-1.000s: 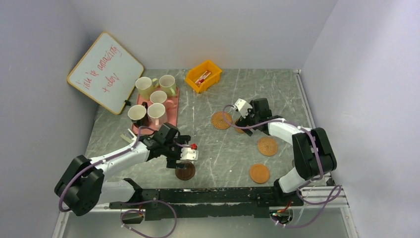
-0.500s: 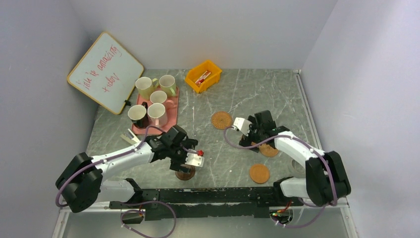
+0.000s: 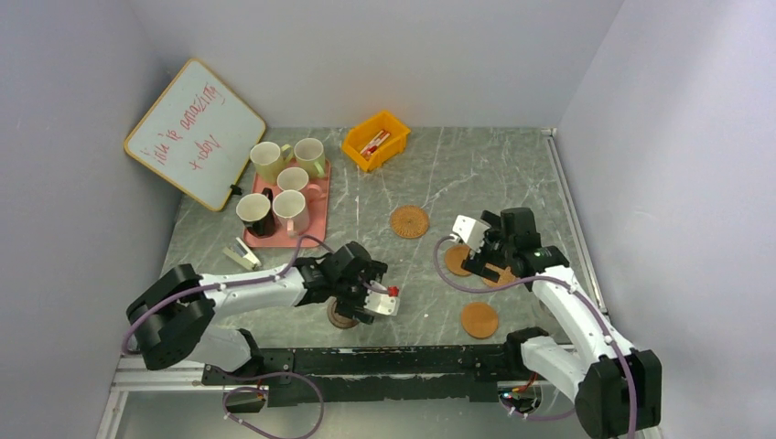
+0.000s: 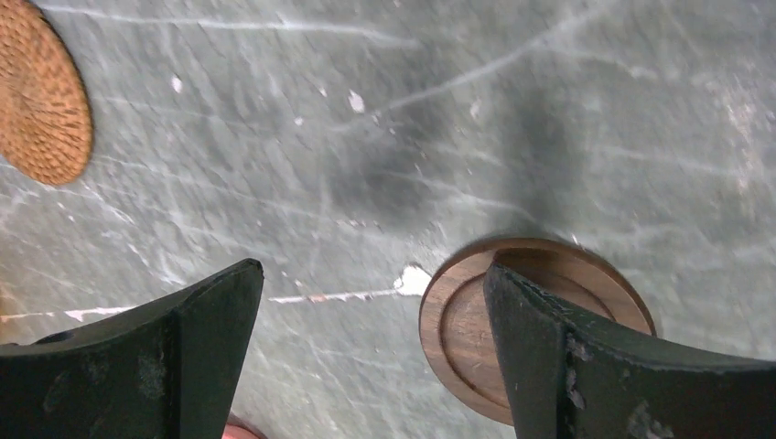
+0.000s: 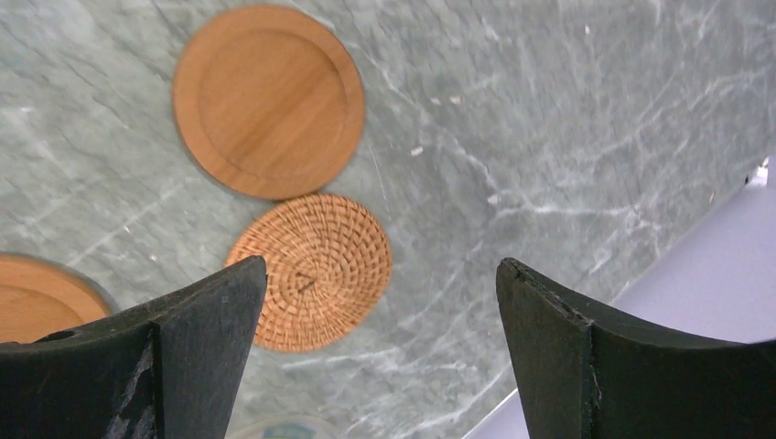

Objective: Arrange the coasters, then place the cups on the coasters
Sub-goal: Move the coaster to the center of the board.

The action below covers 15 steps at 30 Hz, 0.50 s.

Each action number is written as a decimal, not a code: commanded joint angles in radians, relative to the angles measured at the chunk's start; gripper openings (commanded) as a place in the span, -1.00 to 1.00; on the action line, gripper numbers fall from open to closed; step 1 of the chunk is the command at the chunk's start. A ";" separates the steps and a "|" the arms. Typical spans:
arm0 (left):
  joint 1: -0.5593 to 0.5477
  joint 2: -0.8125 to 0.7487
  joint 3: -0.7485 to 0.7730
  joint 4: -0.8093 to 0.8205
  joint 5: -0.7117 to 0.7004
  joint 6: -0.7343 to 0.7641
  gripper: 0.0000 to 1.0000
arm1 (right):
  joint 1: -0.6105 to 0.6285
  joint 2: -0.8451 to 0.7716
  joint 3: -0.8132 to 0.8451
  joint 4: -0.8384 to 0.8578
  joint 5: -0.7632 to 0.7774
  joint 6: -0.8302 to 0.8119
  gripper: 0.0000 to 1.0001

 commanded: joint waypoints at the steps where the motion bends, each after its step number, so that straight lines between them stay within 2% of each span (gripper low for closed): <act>1: -0.055 0.109 0.007 0.099 -0.094 -0.075 0.93 | -0.072 -0.037 -0.034 -0.017 -0.004 -0.060 1.00; 7: -0.134 0.289 0.146 0.175 -0.178 -0.169 0.93 | -0.195 -0.028 -0.111 0.081 -0.025 -0.089 1.00; 13: -0.173 0.487 0.393 0.157 -0.261 -0.320 0.93 | -0.246 0.063 -0.123 0.158 -0.003 -0.069 1.00; 15: -0.172 0.506 0.456 0.157 -0.285 -0.363 0.93 | -0.251 0.076 -0.129 0.177 -0.004 -0.068 1.00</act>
